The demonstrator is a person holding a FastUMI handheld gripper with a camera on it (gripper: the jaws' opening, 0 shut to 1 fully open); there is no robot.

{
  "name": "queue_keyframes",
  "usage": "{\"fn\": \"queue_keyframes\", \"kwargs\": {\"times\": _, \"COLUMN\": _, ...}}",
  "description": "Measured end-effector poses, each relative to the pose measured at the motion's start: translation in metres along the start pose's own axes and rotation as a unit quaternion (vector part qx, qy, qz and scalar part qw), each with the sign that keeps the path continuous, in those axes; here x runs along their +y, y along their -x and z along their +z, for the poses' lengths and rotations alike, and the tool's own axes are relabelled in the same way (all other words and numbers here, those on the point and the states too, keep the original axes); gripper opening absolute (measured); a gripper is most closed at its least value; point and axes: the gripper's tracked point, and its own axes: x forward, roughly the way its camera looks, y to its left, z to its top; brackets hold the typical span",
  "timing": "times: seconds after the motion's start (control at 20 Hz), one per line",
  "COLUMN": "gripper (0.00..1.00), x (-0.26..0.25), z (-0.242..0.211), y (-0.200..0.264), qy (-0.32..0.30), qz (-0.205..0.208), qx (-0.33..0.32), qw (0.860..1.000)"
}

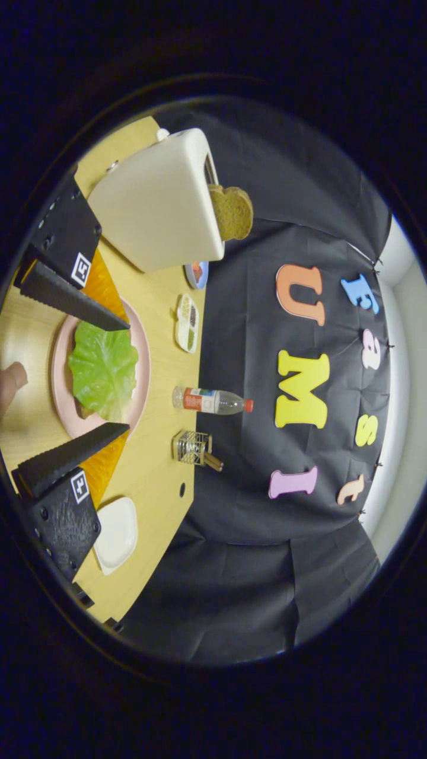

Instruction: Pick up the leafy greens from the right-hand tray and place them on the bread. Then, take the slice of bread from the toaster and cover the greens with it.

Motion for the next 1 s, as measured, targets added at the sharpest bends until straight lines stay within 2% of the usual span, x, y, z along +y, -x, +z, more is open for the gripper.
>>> {"fn": "queue_keyframes", "kwargs": {"times": 0.5, "gripper": 0.96, "x": 0.043, "z": 0.100, "y": 0.054, "qy": 0.015, "qz": 0.006, "qx": -0.036, "qw": 0.999}}
{"fn": "queue_keyframes", "kwargs": {"times": 0.75, "gripper": 0.96, "x": 0.091, "z": 0.148, "y": 0.062, "qy": 0.033, "qz": 0.034, "qx": -0.051, "qw": 0.998}}
{"fn": "queue_keyframes", "kwargs": {"times": 0.85, "gripper": 0.96, "x": 0.104, "z": 0.157, "y": 0.058, "qy": 0.046, "qz": 0.029, "qx": -0.054, "qw": 0.997}}
{"fn": "queue_keyframes", "kwargs": {"times": 1.0, "gripper": 0.96, "x": 0.141, "z": 0.147, "y": 0.040, "qy": 0.035, "qz": 0.052, "qx": -0.025, "qw": 0.998}}
